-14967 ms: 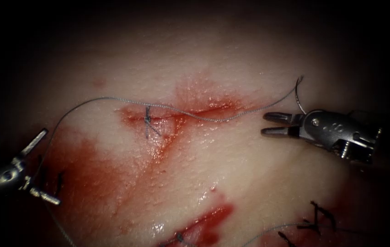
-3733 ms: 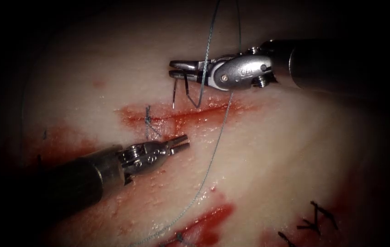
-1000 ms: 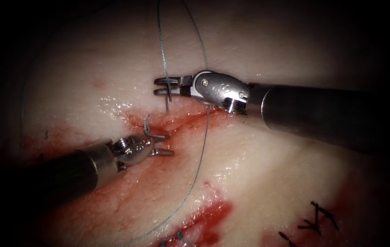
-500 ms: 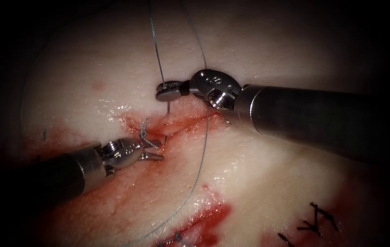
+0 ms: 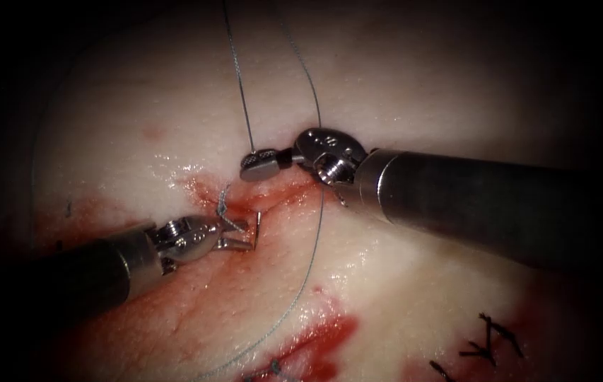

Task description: Wound Closure

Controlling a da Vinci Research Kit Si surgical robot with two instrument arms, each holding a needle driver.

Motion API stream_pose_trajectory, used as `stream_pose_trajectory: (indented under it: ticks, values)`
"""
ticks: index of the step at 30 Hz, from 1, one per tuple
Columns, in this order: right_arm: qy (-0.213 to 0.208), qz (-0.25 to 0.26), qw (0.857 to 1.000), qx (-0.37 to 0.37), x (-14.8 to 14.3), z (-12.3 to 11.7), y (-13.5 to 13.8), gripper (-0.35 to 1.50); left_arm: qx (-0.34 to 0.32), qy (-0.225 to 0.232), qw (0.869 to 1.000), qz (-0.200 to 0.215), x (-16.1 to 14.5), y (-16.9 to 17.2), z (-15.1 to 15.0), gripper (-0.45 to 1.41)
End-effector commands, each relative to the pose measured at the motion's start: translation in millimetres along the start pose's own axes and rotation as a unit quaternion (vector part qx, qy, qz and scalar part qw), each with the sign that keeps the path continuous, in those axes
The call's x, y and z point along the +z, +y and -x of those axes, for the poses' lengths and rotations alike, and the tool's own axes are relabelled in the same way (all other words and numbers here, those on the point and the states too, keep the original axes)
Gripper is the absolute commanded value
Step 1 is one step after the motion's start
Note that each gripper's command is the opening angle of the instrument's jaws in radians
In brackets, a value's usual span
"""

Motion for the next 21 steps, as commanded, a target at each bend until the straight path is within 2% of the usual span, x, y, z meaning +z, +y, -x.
stream_pose_trajectory:
  ticks: [1,2,4,5,7,8,9,10,12,17,21]
  values:
    - [0.017,0.004,1.000,-0.009,0.6,-1.1,0.5,-0.35,0.002,0.001,1.000,-0.001,0.6,-0.5,-0.5,0.32]
    - [0.046,0.038,0.997,-0.054,0.1,-2.2,0.8,0.49,0.002,0.001,1.000,-0.001,0.6,-0.4,-0.6,0.31]
    - [0.069,0.085,0.989,-0.104,-0.6,-4.2,1.7,1.21,0.001,0.001,1.000,-0.001,0.7,-0.4,-0.7,0.31]
    - [0.073,0.104,0.983,-0.135,-0.9,-5.0,2.1,1.35,0.001,0.001,1.000,-0.001,0.7,-0.4,-0.7,0.31]
    - [0.090,0.137,0.973,-0.165,-1.2,-6.0,2.6,1.48,0.001,0.000,1.000,-0.002,0.8,-0.3,-0.8,0.31]
    - [0.098,0.163,0.957,-0.218,-1.4,-6.5,2.9,1.48,0.001,0.000,1.000,-0.002,0.8,-0.3,-0.8,0.31]
    - [0.098,0.172,0.951,-0.239,-1.5,-6.6,3.0,1.48,0.001,0.000,1.000,-0.002,0.8,-0.3,-0.8,0.31]
    - [0.093,0.187,0.935,-0.288,-1.2,-6.3,2.6,1.46,0.004,-0.001,1.000,-0.002,0.8,-0.3,-0.8,0.31]
    - [0.096,0.186,0.922,-0.325,-0.8,-6.0,1.7,1.43,0.004,-0.001,1.000,-0.002,0.8,-0.3,-0.8,0.31]
    - [0.113,0.190,0.902,-0.370,-0.2,-7.0,0.6,1.48,0.004,-0.001,1.000,-0.002,0.9,-0.2,-0.8,0.31]
    - [0.113,0.193,0.897,-0.381,0.2,-7.3,0.1,1.48,0.004,-0.002,1.000,0.000,0.9,-0.2,-0.8,0.31]
